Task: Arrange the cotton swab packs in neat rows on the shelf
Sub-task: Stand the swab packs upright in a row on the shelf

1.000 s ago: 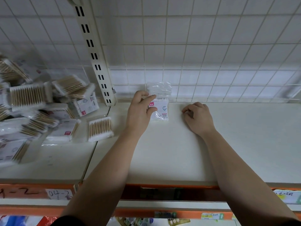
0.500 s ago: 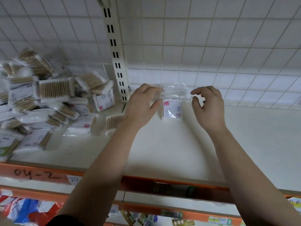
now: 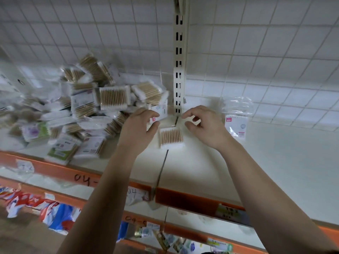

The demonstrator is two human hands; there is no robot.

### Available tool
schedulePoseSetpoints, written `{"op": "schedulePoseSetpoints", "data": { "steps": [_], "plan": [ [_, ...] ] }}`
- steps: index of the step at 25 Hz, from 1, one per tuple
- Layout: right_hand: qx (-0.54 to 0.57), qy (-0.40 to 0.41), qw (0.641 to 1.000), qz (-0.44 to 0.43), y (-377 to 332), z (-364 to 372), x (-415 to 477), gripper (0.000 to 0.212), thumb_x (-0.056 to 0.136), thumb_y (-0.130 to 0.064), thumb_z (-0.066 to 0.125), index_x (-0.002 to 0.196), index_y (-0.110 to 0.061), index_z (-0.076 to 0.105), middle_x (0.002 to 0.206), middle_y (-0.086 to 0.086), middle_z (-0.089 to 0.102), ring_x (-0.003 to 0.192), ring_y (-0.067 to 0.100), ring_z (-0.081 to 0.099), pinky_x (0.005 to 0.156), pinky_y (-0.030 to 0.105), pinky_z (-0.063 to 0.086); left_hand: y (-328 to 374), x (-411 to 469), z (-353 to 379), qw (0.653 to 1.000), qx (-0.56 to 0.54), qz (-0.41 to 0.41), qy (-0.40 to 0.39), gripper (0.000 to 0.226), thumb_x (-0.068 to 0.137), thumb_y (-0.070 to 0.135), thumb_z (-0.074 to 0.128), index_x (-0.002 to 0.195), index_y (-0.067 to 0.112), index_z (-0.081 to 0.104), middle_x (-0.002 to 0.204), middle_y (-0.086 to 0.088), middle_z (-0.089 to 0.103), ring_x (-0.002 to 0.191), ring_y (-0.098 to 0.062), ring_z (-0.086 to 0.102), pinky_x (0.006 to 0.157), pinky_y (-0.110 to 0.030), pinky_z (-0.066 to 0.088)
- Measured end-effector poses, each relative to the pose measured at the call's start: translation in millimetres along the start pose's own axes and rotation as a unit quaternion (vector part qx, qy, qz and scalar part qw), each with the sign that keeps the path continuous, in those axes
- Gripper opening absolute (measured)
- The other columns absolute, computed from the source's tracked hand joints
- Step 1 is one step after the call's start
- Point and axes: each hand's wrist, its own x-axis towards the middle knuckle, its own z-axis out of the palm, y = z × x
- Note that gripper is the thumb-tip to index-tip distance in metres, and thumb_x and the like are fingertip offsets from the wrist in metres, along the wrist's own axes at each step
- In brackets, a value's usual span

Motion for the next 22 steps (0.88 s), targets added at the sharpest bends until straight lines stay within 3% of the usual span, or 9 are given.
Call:
{"op": "schedulePoseSetpoints", "data": {
  "steps": [4, 7, 10, 12, 14, 18, 22],
  "plan": [
    [-0.034, -0.069, 0.996, 0.041, -7.4, 24.9, 8.5, 0.020, 0.085, -0.018, 0.062, 0.105, -0.021, 0.066, 0.112, 0.002, 0.059, 0.088, 0.013, 0.054, 0.070, 0.008, 0.036, -25.0, -15.3, -6.0, 1.000, 0.006, -0.005, -0.006, 0.017, 0.090, 0.019, 0.061, 0.106, 0.015, 0.066, 0.105, -0.002, 0.063, 0.096, -0.021, 0.059, 0.082, -0.034, 0.048],
    [-0.071, -0.111, 0.988, 0.086, -5.6, 40.9, 8.5, 0.033, 0.086, -0.023, 0.062, 0.119, -0.020, 0.060, 0.121, 0.006, 0.056, 0.107, 0.022, 0.054, 0.086, 0.024, 0.039, -32.8, -26.6, -4.6, 1.000, 0.003, -0.009, 0.001, 0.021, 0.089, 0.020, 0.056, 0.106, 0.014, 0.067, 0.106, -0.005, 0.062, 0.097, -0.024, 0.059, 0.081, -0.033, 0.048],
    [-0.082, -0.113, 0.982, 0.124, -3.2, 54.7, 3.3, 0.052, 0.084, -0.034, 0.064, 0.133, -0.020, 0.050, 0.131, 0.007, 0.051, 0.120, 0.027, 0.047, 0.099, 0.031, 0.037, -38.9, -42.4, 0.4, 0.999, 0.017, -0.019, 0.042, 0.023, 0.084, 0.017, 0.056, 0.102, 0.013, 0.069, 0.102, -0.006, 0.064, 0.093, -0.027, 0.061, 0.077, -0.034, 0.051],
    [-0.081, -0.104, 0.983, 0.127, -0.2, 61.2, -1.1, 0.059, 0.083, -0.040, 0.064, 0.136, -0.019, 0.047, 0.132, 0.010, 0.052, 0.120, 0.032, 0.047, 0.104, 0.039, 0.038, -39.4, -48.2, 3.0, 0.998, 0.019, -0.018, 0.058, 0.022, 0.082, 0.014, 0.057, 0.099, 0.012, 0.070, 0.099, -0.006, 0.066, 0.091, -0.026, 0.061, 0.078, -0.032, 0.050],
    [-0.060, -0.091, 0.986, 0.130, 0.3, 62.7, -5.5, 0.061, 0.082, -0.042, 0.064, 0.136, -0.019, 0.046, 0.127, 0.010, 0.055, 0.113, 0.034, 0.052, 0.099, 0.046, 0.042, -38.8, -48.0, 4.0, 0.998, 0.015, -0.011, 0.054, 0.022, 0.081, 0.012, 0.058, 0.099, 0.013, 0.070, 0.099, -0.005, 0.066, 0.091, -0.027, 0.061, 0.081, -0.034, 0.050],
    [-0.020, -0.057, 0.990, 0.124, -5.1, 58.8, -14.9, 0.065, 0.079, -0.036, 0.072, 0.136, -0.022, 0.044, 0.120, 0.004, 0.046, 0.108, 0.020, 0.048, 0.100, 0.035, 0.040, -40.9, -47.0, 5.3, 0.999, 0.011, -0.018, 0.028, 0.023, 0.081, 0.016, 0.055, 0.099, 0.015, 0.069, 0.098, -0.004, 0.065, 0.090, -0.028, 0.060, 0.080, -0.043, 0.051],
    [0.073, 0.025, 0.989, 0.129, -9.7, 52.6, -17.8, 0.059, 0.064, -0.022, 0.086, 0.116, -0.022, 0.059, 0.107, -0.001, 0.044, 0.088, 0.003, 0.050, 0.084, 0.021, 0.044, -41.0, -47.2, 4.6, 0.999, 0.006, -0.035, 0.034, 0.022, 0.079, 0.016, 0.056, 0.097, 0.015, 0.069, 0.097, -0.004, 0.065, 0.090, -0.028, 0.061, 0.080, -0.045, 0.051]
  ]
}}
